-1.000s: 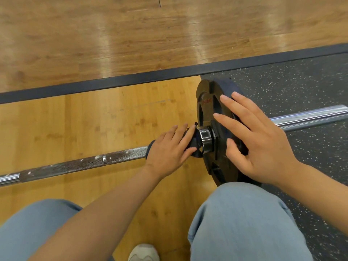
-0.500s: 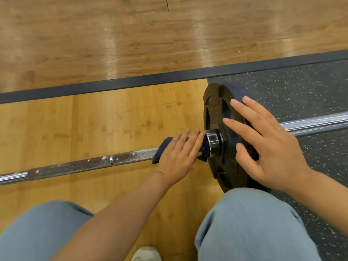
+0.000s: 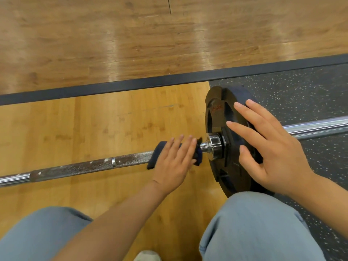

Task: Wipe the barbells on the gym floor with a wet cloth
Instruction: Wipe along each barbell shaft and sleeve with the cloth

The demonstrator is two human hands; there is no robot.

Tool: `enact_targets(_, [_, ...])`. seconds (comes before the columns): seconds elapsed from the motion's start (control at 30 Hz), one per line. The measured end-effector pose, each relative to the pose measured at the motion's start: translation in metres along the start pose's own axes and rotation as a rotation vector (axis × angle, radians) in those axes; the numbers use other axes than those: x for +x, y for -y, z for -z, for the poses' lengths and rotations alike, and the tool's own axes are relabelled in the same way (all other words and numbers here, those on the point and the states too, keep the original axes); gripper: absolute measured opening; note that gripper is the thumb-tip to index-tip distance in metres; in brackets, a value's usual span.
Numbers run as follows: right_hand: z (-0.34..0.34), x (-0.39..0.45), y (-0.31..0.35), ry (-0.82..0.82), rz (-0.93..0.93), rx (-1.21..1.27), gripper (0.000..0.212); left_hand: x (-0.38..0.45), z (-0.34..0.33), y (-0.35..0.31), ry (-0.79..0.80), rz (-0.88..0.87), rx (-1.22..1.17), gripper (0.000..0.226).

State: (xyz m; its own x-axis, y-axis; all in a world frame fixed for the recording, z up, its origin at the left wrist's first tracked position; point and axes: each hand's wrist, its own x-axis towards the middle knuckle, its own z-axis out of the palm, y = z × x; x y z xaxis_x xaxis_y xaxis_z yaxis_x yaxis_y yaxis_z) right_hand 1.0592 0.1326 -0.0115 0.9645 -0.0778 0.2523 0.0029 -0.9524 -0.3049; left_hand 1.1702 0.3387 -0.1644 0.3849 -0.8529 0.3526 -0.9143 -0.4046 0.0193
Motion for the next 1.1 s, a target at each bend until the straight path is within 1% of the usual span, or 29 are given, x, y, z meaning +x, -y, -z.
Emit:
enact_targets(0.07, [-0.001,-0.001,0.000,0.005,0.009,-0.007,0.045,0.008,-0.006,-0.011,-0.011,-0.023,-0.010,0.053])
enact_targets(0.17, [0.000,0.000,-0.002,0.006,0.008,0.011,0.046,0.003,0.000,0.002,0.015,-0.021,-0.017,0.052])
enact_targets(0.33, [0.000,0.000,0.000,-0.004,-0.014,0.028,0.046,-0.032,0.024,0.043,0.061,0.100,0.016,0.048])
enact_targets(0.47, [-0.001,-0.001,0.001,-0.012,-0.024,0.042,0.045,-0.029,0.021,0.023,0.030,0.272,0.007,0.045])
enact_targets(0.5, [-0.001,-0.001,0.001,-0.015,-0.026,0.039,0.045,-0.021,0.017,0.013,0.030,0.283,-0.004,0.046])
enact_targets(0.6, [-0.001,-0.001,0.001,-0.015,-0.017,0.029,0.044,0.004,0.007,-0.009,0.038,0.190,-0.056,0.050])
enact_targets(0.67, [-0.001,-0.001,0.001,-0.005,-0.009,0.023,0.044,0.012,0.002,-0.005,0.014,0.127,-0.101,0.048])
enact_targets(0.73, [-0.001,-0.001,-0.001,0.003,-0.005,0.021,0.044,0.005,0.003,0.011,0.020,0.007,-0.097,0.047])
enact_targets(0.8, [0.000,-0.001,0.000,0.002,-0.003,0.031,0.045,-0.011,0.010,0.034,0.079,-0.137,-0.044,0.059])
enact_targets(0.87, [0.000,-0.001,0.000,-0.003,-0.007,0.041,0.045,-0.024,0.022,0.058,0.127,-0.225,-0.010,0.068])
enact_targets(0.9, [0.000,-0.001,0.000,-0.003,-0.010,0.043,0.045,-0.028,0.027,0.066,0.145,-0.247,-0.013,0.067])
enact_targets(1.0, [-0.001,-0.001,-0.001,-0.002,-0.017,0.050,0.045,-0.032,0.032,0.073,0.185,-0.268,-0.007,0.054])
enact_targets(1.1, [-0.002,0.000,-0.001,-0.011,-0.029,0.063,0.044,-0.031,0.029,0.059,0.167,-0.189,-0.009,0.047])
